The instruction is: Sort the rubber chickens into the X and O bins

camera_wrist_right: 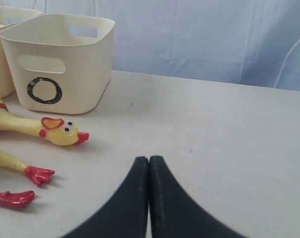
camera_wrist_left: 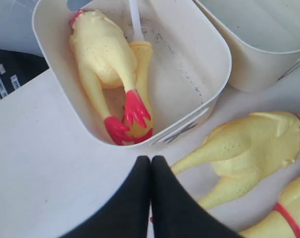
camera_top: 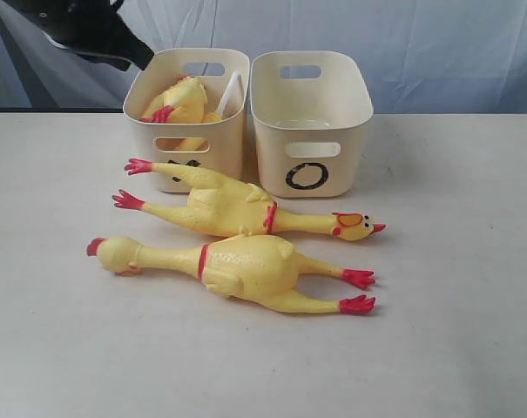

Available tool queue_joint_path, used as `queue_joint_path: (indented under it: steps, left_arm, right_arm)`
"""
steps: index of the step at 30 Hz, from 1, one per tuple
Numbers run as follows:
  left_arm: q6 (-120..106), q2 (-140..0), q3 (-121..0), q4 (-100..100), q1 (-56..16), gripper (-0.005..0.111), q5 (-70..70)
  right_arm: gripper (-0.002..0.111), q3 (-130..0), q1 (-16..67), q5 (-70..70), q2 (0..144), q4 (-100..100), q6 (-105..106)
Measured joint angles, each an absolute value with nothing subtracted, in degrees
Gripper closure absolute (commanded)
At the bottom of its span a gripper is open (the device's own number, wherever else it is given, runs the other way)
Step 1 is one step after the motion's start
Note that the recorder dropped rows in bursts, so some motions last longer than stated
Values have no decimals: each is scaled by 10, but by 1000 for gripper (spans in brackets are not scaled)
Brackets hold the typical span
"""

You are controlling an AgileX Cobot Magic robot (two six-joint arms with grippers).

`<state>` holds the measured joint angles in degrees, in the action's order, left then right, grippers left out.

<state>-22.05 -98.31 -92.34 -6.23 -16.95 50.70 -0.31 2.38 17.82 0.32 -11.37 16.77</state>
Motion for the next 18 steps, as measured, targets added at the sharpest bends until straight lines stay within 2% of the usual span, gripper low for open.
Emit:
queue_joint_path:
  steps: [18]
  left_arm:
    - [-200,-650,-652,-56,-169,107,419]
  right_arm:
    - [109,-3,24,178,3,-114,168]
